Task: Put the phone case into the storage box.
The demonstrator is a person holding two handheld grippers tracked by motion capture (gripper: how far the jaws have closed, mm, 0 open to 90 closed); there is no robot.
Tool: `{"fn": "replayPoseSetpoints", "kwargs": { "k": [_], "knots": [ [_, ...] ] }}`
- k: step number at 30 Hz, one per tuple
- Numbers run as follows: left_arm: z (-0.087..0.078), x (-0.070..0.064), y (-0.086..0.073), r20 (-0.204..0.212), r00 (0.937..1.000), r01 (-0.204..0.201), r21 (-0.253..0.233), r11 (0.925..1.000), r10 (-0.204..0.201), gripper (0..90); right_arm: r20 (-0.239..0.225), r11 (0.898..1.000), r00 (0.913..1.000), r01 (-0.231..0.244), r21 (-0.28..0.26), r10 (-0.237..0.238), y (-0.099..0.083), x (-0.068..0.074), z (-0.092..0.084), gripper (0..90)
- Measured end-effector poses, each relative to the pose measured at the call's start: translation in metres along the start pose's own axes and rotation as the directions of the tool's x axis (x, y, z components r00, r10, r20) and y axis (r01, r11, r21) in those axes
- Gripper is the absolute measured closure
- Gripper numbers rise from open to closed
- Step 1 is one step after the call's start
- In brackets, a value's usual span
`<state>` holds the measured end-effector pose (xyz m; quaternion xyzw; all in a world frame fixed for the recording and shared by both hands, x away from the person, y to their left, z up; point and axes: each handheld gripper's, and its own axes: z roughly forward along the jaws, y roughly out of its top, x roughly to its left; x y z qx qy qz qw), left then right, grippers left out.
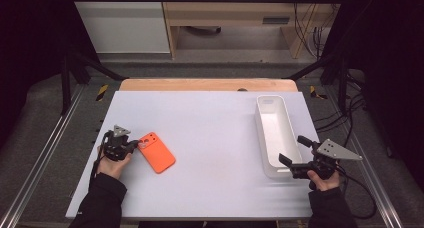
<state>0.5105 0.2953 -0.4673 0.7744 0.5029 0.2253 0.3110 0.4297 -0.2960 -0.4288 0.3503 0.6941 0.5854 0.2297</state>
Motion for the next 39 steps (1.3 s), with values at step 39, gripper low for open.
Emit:
{"fn": "replayPoseSetpoints", "kwargs": {
  "k": [39],
  "knots": [
    [0.036, -0.012, 0.031, 0.034, 0.9983, 0.049, -0.058, 0.9971, -0.047, 90.0, -0.002, 1.0, 1.0, 0.004, 0.004, -0.004, -0.001, 0.0, 0.001, 0.5]
  ]
}}
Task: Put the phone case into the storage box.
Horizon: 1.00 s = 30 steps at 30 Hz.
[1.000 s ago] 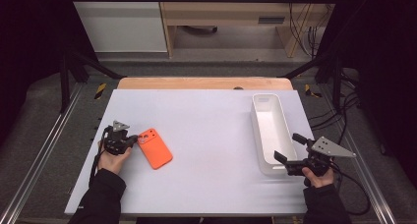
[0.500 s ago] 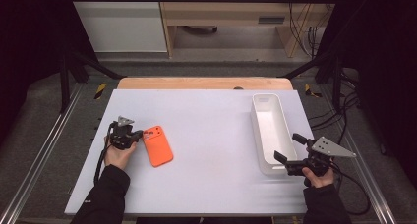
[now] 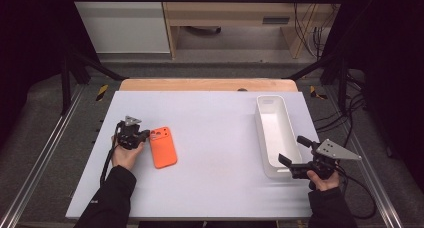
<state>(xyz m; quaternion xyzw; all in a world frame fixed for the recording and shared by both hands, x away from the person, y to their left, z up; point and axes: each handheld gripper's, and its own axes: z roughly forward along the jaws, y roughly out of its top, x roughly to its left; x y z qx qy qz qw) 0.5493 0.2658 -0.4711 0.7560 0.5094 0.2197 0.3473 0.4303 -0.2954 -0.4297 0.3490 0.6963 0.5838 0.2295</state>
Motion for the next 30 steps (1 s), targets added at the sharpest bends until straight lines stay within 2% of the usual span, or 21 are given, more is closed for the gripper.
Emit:
{"fn": "replayPoseSetpoints", "kwargs": {
  "k": [2, 15, 21, 23, 24, 28, 29, 30],
  "knots": [
    [0.002, -0.004, 0.002, -0.008, 0.9999, -0.011, 0.003, 0.9999, 0.011, 90.0, 0.001, 1.0, 1.0, 0.001, 0.0, -0.001, 0.0, 0.0, 0.0, 0.5],
    [0.013, -0.016, 0.009, 0.006, 0.9997, -0.023, -0.011, 0.9997, 0.023, 90.0, 0.001, 1.0, 1.0, 0.001, 0.0, -0.001, 0.0, 0.0, 0.0, 0.5],
    [0.015, -0.02, 0.011, 0.017, 0.9995, -0.026, -0.017, 0.9995, 0.027, 90.0, -0.001, 1.0, 1.0, 0.0, 0.001, 0.0, 0.0, 0.0, 0.0, 0.5],
    [0.016, -0.023, 0.012, 0.033, 0.9991, -0.025, -0.021, 0.9994, 0.026, 90.0, 0.0, 1.0, 1.0, 0.0, 0.002, 0.0, 0.0, 0.0, 0.0, 0.5],
    [0.018, -0.028, 0.013, 0.028, 0.9986, -0.044, -0.017, 0.9989, 0.045, 90.0, 0.002, 1.0, 1.0, 0.001, -0.001, -0.001, 0.0, 0.0, 0.0, 0.5],
    [0.021, -0.033, 0.015, 0.033, 0.9982, -0.049, -0.021, 0.9986, 0.05, 90.0, 0.0, 1.0, 1.0, 0.001, 0.0, -0.001, 0.0, 0.0, 0.0, 0.5],
    [0.021, -0.033, 0.015, 0.033, 0.9982, -0.049, -0.021, 0.9986, 0.05, 90.0, 0.0, 1.0, 1.0, 0.001, 0.0, -0.001, 0.0, 0.0, 0.0, 0.5],
    [0.021, -0.035, 0.015, 0.05, 0.998, -0.037, -0.025, 0.999, 0.038, 90.0, -0.002, 1.0, 1.0, 0.002, -0.001, -0.002, 0.0, 0.0, 0.0, 0.5]
  ]
}}
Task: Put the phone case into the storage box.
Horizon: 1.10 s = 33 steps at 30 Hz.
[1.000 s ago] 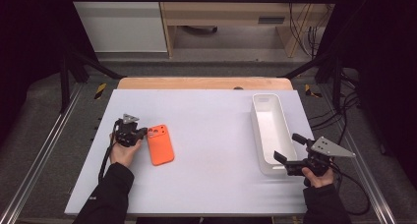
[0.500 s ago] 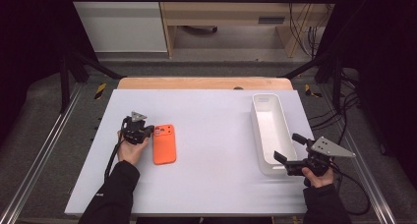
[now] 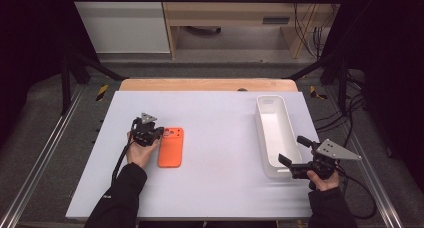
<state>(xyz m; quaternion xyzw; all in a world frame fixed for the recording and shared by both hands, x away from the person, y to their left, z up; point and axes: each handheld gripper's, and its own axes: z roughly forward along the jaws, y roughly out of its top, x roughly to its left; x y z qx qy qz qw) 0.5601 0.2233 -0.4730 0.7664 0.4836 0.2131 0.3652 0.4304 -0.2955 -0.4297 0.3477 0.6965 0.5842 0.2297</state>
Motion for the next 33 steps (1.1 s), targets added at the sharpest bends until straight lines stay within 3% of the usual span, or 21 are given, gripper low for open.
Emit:
{"fn": "replayPoseSetpoints", "kwargs": {
  "k": [7, 15, 25, 33],
  "knots": [
    [0.004, -0.017, 0.003, 0.032, 0.9982, -0.05, 0.001, 0.9987, 0.05, 90.0, 0.0, 1.0, 1.0, -0.001, -0.001, 0.001, 0.0, 0.0, 0.0, 0.5],
    [0.008, -0.034, 0.005, 0.078, 0.994, -0.077, -0.004, 0.997, 0.077, 90.0, -0.002, 1.0, 1.0, -0.004, -0.004, 0.004, 0.0, 0.0, 0.0, 0.5],
    [0.01, -0.063, 0.007, 0.135, 0.9799, -0.147, -0.008, 0.9891, 0.147, 90.0, 0.0, 1.0, 1.0, -0.003, -0.003, 0.003, 0.0, 0.0, -0.001, 0.5],
    [0.009, -0.073, 0.008, 0.154, 0.97, -0.189, -0.011, 0.9819, 0.188, 89.9, 0.001, 1.0, 1.0, -0.001, -0.004, 0.001, 0.0, 0.0, -0.001, 0.5]
  ]
}}
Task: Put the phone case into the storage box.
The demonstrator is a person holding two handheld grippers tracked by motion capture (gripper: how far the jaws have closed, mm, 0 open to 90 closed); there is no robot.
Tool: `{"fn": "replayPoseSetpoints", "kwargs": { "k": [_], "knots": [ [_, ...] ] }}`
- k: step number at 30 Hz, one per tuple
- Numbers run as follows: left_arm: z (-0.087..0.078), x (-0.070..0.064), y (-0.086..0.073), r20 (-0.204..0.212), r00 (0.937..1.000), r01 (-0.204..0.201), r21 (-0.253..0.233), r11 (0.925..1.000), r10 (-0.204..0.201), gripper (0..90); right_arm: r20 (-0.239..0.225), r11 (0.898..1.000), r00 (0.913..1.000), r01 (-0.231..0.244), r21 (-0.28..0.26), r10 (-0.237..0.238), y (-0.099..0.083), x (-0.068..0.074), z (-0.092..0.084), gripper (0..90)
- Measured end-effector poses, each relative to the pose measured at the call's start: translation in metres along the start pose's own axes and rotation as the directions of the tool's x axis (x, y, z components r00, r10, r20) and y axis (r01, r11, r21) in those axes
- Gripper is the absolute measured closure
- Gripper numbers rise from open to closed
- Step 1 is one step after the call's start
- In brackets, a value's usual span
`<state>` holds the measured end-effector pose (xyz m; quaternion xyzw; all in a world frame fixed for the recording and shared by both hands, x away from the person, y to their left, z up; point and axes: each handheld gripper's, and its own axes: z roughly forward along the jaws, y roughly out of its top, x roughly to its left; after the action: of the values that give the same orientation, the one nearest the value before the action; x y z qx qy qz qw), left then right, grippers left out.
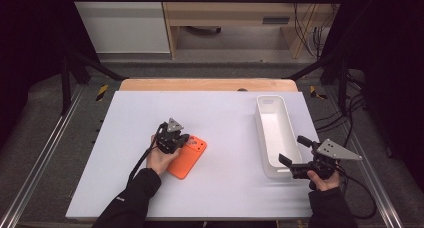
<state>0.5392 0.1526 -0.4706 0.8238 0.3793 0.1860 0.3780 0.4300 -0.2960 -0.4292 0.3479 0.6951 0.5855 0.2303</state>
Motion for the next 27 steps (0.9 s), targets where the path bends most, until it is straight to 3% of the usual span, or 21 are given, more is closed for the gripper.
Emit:
{"fn": "replayPoseSetpoints", "kwargs": {
  "k": [8, 11, 15, 24, 27],
  "knots": [
    [-0.009, 0.007, 0.002, -0.008, 0.9999, 0.011, -0.024, 0.9997, -0.011, 89.1, 0.0, 1.0, 1.0, 0.0, -0.001, 0.0, 0.0, 0.0, 0.0, 0.5],
    [-0.025, 0.01, 0.006, -0.003, 0.9997, 0.023, -0.072, 0.9972, -0.023, 85.6, -0.001, 1.0, 1.0, 0.001, -0.003, -0.001, 0.0, 0.0, 0.0, 0.5],
    [-0.041, 0.01, 0.011, 0.015, 0.9997, 0.02, -0.109, 0.9938, -0.018, 75.8, 0.0, 1.0, 1.0, 0.001, -0.005, -0.001, 0.0, 0.0, -0.001, 0.5],
    [-0.073, 0.004, 0.019, 0.067, 0.9977, 0.003, -0.137, 0.9906, 0.006, 49.0, -0.003, 1.0, 1.0, 0.002, -0.005, -0.002, 0.0, 0.0, -0.001, 0.5],
    [-0.084, -0.001, 0.023, 0.065, 0.9975, -0.019, -0.154, 0.9879, 0.029, 42.4, -0.002, 1.0, 1.0, 0.002, -0.005, -0.002, 0.0, 0.0, -0.001, 0.5]
  ]
}}
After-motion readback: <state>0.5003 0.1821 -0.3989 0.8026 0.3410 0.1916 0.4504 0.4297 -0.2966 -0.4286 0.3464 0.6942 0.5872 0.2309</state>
